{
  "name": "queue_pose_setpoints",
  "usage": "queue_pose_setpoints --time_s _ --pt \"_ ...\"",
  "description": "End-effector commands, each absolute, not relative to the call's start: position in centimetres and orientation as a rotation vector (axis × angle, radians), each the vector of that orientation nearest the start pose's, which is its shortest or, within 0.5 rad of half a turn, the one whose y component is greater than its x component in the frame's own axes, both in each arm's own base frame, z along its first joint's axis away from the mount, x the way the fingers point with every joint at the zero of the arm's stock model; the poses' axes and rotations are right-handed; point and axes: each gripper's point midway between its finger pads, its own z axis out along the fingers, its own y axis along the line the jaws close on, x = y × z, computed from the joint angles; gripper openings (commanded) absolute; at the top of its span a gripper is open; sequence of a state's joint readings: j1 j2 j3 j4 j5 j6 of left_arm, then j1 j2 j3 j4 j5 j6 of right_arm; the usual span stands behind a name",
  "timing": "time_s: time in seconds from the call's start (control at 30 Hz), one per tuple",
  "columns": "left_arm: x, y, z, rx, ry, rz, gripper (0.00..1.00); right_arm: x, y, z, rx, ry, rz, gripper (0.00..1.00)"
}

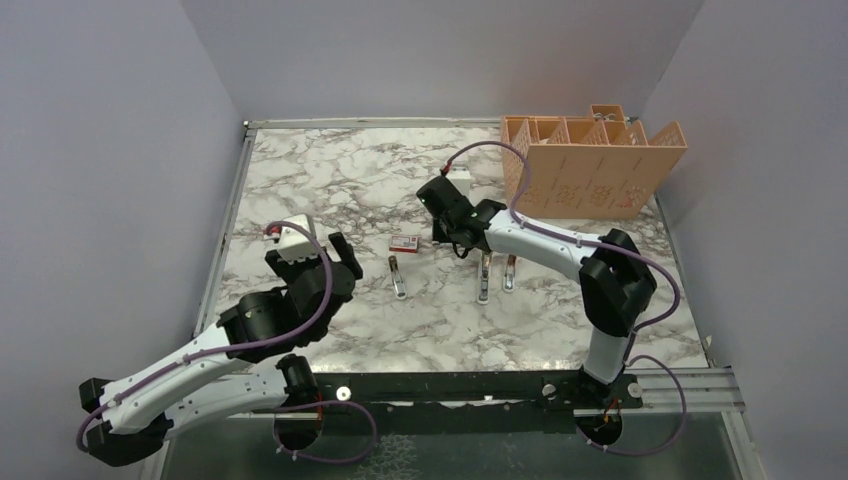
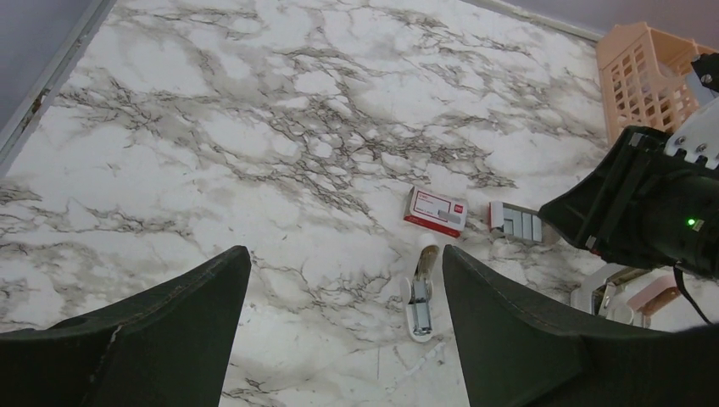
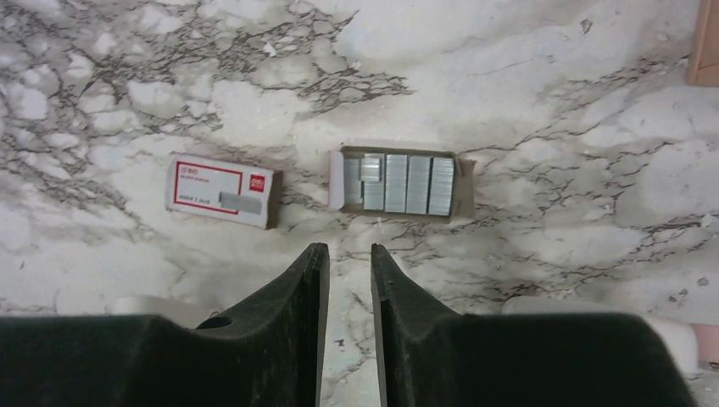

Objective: Load the staples into the stapler

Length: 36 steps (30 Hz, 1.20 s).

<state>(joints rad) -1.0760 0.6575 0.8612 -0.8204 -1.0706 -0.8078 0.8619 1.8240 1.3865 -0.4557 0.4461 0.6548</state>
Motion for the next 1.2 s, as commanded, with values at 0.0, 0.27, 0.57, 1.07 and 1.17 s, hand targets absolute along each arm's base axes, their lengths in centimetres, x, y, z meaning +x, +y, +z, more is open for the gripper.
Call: queue_pose_setpoints --time_s 0.0,0.27,0.57,1.07,1.17 --pt "20.7 -9.4 24.0 -0.248 1.864 -0.068 0.84 35.4 30.3 9.5 -0.109 2.371 0.094 0.30" --pt "21.1 -10.3 23.1 -0.189 1.899 -0.007 0.84 37.0 30.7 6.9 -0.190 2.408 0.060 0.26" --pt "21.2 -10.3 22.9 -0.183 1.900 0.007 0.84 38.0 31.1 5.5 -0.215 2.421 0.037 0.35" --pt "21.3 -10.3 22.9 -0.180 1.900 0.012 0.84 38.7 30.3 4.5 -0.211 2.432 -0.019 0.26" --pt "21.3 -10.3 22.9 -0.180 1.899 0.014 0.84 38.7 30.5 4.2 -0.220 2.438 -0.017 0.31"
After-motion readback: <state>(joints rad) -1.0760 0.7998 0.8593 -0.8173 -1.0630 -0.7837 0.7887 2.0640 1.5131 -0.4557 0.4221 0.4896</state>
